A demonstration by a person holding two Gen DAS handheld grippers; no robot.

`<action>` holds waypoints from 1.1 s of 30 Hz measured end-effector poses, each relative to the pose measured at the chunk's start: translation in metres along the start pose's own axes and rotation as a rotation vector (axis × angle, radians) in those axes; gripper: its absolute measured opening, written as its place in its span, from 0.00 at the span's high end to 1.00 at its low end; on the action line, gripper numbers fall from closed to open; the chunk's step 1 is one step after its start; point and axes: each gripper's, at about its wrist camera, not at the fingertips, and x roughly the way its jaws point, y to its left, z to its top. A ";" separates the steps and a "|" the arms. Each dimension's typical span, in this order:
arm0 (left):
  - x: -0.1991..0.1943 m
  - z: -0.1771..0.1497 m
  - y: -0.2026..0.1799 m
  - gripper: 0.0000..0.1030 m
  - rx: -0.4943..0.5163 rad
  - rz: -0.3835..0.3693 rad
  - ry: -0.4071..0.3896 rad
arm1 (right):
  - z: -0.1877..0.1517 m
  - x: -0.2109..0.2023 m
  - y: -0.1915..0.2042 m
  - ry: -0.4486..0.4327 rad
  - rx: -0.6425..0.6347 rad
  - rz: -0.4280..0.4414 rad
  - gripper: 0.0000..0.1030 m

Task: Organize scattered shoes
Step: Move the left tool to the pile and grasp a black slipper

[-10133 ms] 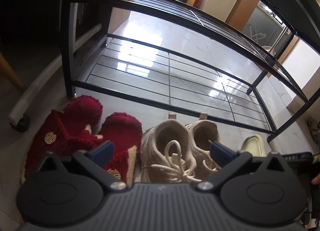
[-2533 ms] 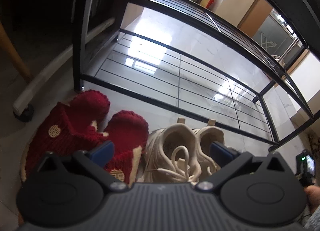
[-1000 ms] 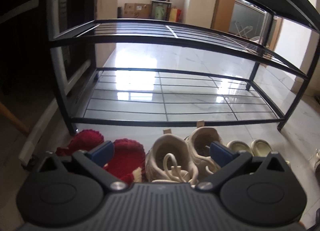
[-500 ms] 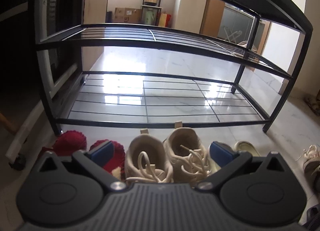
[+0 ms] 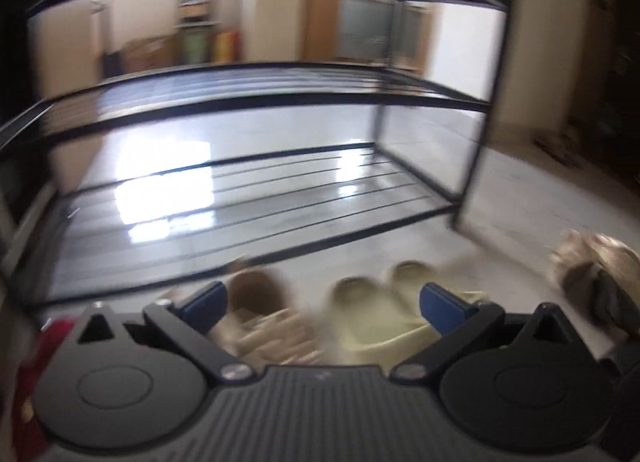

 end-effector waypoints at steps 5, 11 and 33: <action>0.049 0.032 -0.076 0.01 0.038 -0.165 0.026 | 0.006 -0.008 -0.015 -0.001 -0.005 0.009 0.01; 0.099 0.056 -0.173 0.01 0.154 -0.340 0.064 | 0.014 -0.009 -0.032 -0.018 0.000 -0.002 0.01; 0.235 -0.008 -0.350 0.00 0.115 -0.224 0.737 | 0.018 -0.001 -0.048 -0.026 0.043 0.050 0.01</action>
